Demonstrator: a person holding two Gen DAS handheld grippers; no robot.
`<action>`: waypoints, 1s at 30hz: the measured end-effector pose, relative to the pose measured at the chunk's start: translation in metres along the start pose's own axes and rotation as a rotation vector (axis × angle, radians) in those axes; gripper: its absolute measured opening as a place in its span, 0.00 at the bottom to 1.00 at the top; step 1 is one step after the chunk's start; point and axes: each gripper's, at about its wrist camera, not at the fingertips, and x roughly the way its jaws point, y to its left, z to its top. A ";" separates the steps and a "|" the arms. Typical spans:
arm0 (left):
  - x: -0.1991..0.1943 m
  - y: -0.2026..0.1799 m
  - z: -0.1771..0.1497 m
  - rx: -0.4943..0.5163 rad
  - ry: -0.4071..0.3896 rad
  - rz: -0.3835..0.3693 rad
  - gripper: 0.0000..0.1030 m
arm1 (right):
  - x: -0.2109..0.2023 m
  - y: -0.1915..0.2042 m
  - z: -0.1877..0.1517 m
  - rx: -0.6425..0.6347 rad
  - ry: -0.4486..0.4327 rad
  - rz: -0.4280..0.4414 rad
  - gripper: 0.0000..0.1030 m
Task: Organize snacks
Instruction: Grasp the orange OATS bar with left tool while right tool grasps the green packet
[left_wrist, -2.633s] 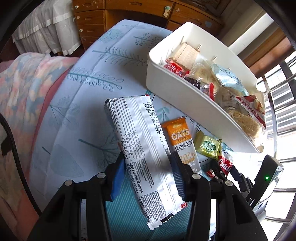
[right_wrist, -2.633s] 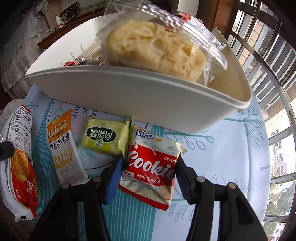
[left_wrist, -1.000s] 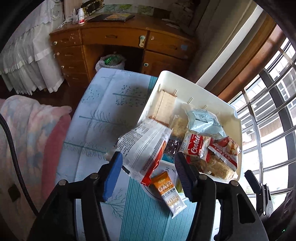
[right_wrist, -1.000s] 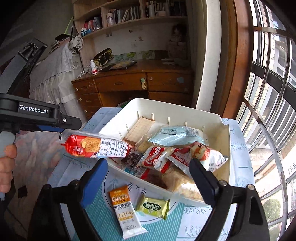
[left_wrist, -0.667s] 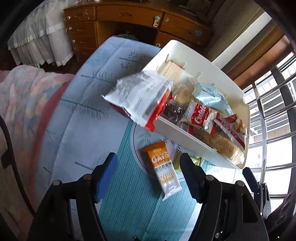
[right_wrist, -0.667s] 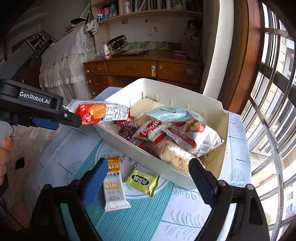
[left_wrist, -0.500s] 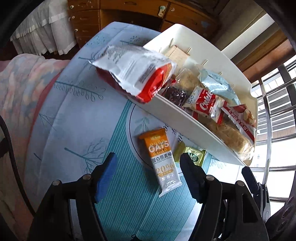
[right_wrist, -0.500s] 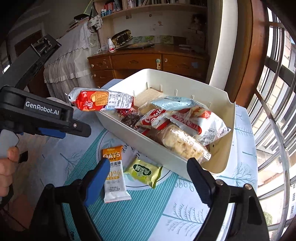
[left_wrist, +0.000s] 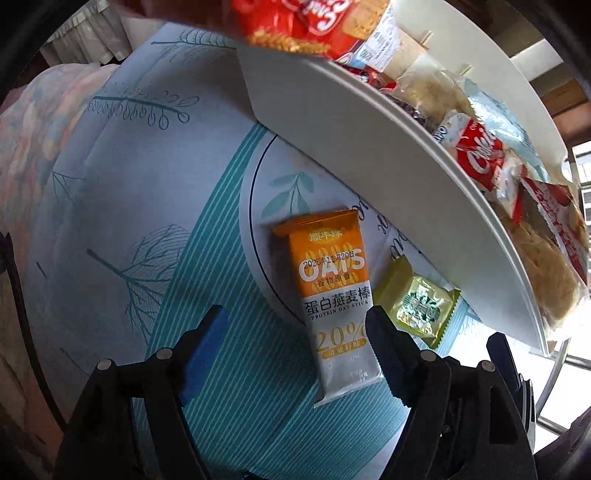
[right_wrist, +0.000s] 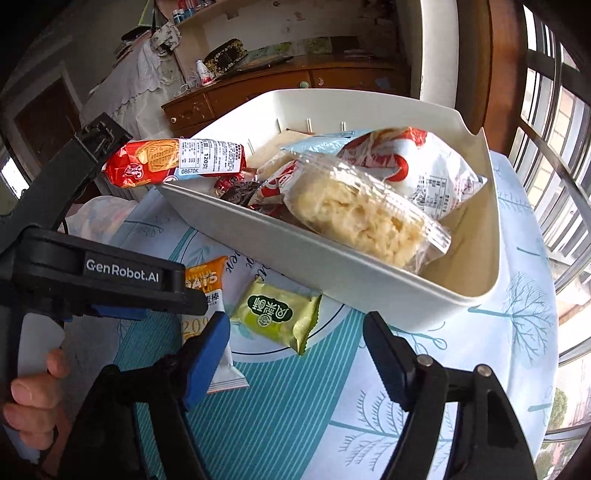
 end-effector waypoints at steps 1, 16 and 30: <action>0.003 -0.001 0.001 -0.008 0.005 0.009 0.74 | 0.003 -0.002 0.000 0.012 0.002 0.004 0.72; 0.028 -0.022 0.003 -0.026 -0.022 0.094 0.78 | 0.037 -0.004 0.001 0.030 0.048 -0.004 0.72; -0.007 0.005 0.007 0.041 -0.042 0.065 0.38 | 0.053 0.016 0.005 -0.019 0.053 -0.050 0.73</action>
